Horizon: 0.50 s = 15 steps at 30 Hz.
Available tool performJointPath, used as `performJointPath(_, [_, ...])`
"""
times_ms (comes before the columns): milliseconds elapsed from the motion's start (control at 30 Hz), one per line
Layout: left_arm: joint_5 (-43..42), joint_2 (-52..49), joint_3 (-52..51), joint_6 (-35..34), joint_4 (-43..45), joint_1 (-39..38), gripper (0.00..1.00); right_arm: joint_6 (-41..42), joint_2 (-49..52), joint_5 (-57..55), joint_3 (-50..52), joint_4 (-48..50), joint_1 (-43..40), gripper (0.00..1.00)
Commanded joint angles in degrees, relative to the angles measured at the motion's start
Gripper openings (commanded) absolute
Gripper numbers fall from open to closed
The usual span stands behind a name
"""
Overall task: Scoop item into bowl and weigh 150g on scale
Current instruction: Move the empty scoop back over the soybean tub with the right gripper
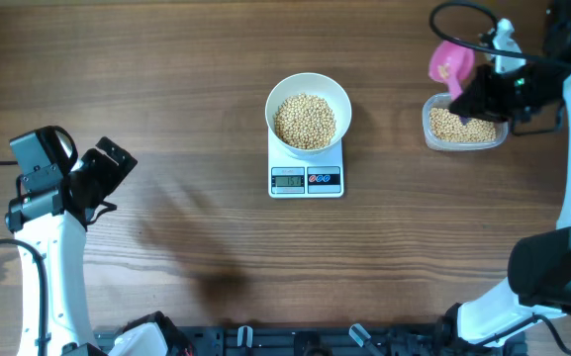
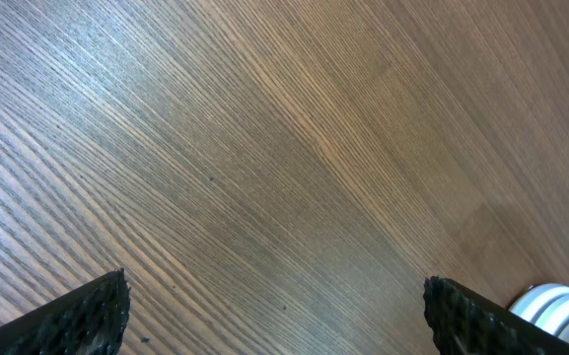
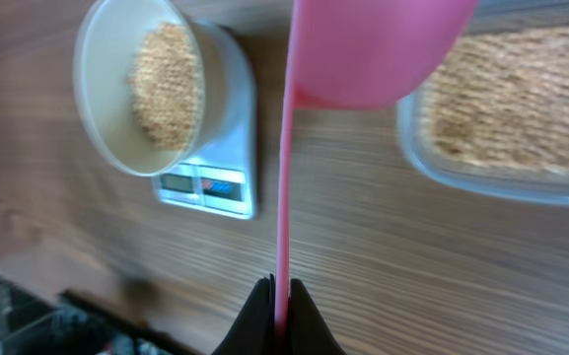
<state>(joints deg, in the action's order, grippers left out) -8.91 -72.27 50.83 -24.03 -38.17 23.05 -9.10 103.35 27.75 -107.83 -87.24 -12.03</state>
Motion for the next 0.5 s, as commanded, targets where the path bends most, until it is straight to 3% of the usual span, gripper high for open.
performJointPath(0, [-0.7,0.0,-0.2,1.1,0.2,0.3,1.0,-1.4,-0.7,-8.3,-0.8,0.1,-1.5,0.04])
performJointPath(300, [-0.7,0.0,-0.2,1.1,0.2,0.3,1.0,-1.2,-0.7,-26.1,-0.3,0.7,-2.1,0.04])
performJointPath(467, [-0.7,0.0,-0.2,1.1,0.2,0.3,1.0,-1.2,-0.7,-28.0,2.6,1.8,-2.1,0.04])
